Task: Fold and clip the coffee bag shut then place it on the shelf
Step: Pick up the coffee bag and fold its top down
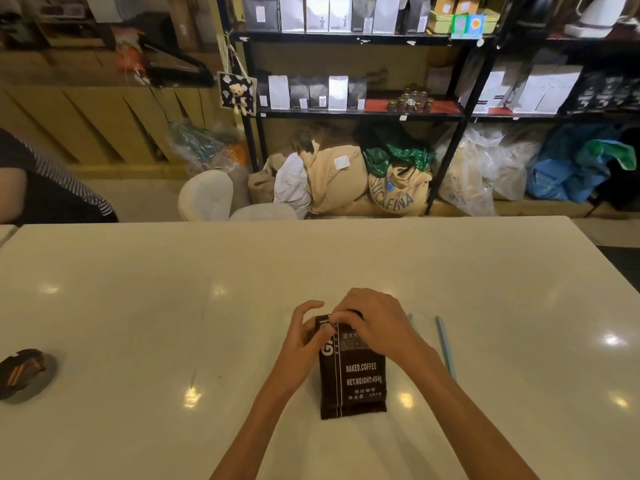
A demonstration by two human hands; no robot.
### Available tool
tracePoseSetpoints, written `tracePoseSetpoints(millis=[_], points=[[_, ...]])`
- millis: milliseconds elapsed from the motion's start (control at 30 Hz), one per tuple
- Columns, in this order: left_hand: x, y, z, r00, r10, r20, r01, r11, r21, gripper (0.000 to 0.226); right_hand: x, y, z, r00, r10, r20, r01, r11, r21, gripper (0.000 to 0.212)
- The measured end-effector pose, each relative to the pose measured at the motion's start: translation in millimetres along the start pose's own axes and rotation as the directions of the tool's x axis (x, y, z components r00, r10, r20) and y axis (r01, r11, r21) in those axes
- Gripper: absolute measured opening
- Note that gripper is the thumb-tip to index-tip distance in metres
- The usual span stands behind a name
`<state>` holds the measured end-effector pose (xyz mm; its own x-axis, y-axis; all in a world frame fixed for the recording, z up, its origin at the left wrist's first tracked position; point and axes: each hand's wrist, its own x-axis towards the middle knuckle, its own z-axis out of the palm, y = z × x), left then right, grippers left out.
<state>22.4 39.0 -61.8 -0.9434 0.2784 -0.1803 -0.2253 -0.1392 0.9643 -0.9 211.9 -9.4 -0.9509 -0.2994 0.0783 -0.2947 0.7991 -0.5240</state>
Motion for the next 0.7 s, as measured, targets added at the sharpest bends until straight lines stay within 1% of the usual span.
tracePoseSetpoints(millis=[67, 100, 167, 200, 267, 333, 400, 433, 500, 567, 700], points=[[-2.5, -8.5, -5.6, 0.997, -0.027, 0.079, 0.021, 0.997, 0.077, 0.037, 1.9, 3.2, 4.4, 0.999, 0.006, -0.04, -0.005, 1.0, 0.024, 0.033], [-4.5, -12.7, -4.8, 0.997, -0.03, 0.066, 0.024, 0.995, 0.097, 0.037, 3.2, 5.5, 6.9, 0.998, 0.002, -0.063, -0.001, 1.0, 0.028, 0.039], [-5.2, -19.8, -1.4, 1.0, 0.0, -0.025, 0.002, 0.994, 0.109, 0.031, 5.2, 9.6, 13.4, 0.996, -0.008, -0.093, 0.01, 1.0, 0.027, 0.044], [-5.6, -21.6, 1.0, 0.998, 0.019, -0.063, -0.013, 0.994, 0.105, 0.028, 5.5, 11.0, 15.4, 0.996, 0.0, -0.09, 0.003, 1.0, 0.027, 0.043], [-2.7, -24.3, 4.0, 0.994, 0.019, -0.112, -0.012, 0.998, 0.061, 0.024, 5.0, 14.6, 15.3, 0.997, 0.059, -0.056, -0.056, 0.997, 0.055, 0.037], [-0.6, -26.2, 6.0, 0.992, 0.016, -0.125, -0.012, 0.999, 0.03, 0.022, 1.3, 22.4, 12.9, 0.99, 0.139, -0.025, -0.134, 0.98, 0.145, 0.028], [0.4, -26.3, 10.7, 0.992, 0.024, -0.128, -0.02, 0.999, 0.037, 0.03, -2.4, 26.9, 13.0, 0.978, 0.202, -0.051, -0.184, 0.953, 0.243, 0.019], [0.9, -26.8, 14.0, 0.992, 0.026, -0.126, -0.021, 0.999, 0.042, 0.034, -4.1, 27.1, 15.1, 0.972, 0.219, -0.083, -0.191, 0.947, 0.259, 0.017], [2.7, -27.9, 22.1, 0.99, 0.027, -0.141, -0.02, 0.999, 0.05, 0.03, -5.7, 24.4, 20.9, 0.959, 0.238, -0.155, -0.199, 0.952, 0.233, 0.017], [6.1, -29.1, 28.1, 0.984, 0.025, -0.177, -0.016, 0.999, 0.049, 0.023, -6.6, 22.5, 22.9, 0.947, 0.266, -0.179, -0.227, 0.951, 0.211, 0.017], [9.5, -27.3, 32.2, 0.978, 0.047, -0.205, -0.034, 0.997, 0.064, 0.021, -10.0, 27.4, 17.2, 0.951, 0.285, -0.117, -0.245, 0.93, 0.272, 0.016]])
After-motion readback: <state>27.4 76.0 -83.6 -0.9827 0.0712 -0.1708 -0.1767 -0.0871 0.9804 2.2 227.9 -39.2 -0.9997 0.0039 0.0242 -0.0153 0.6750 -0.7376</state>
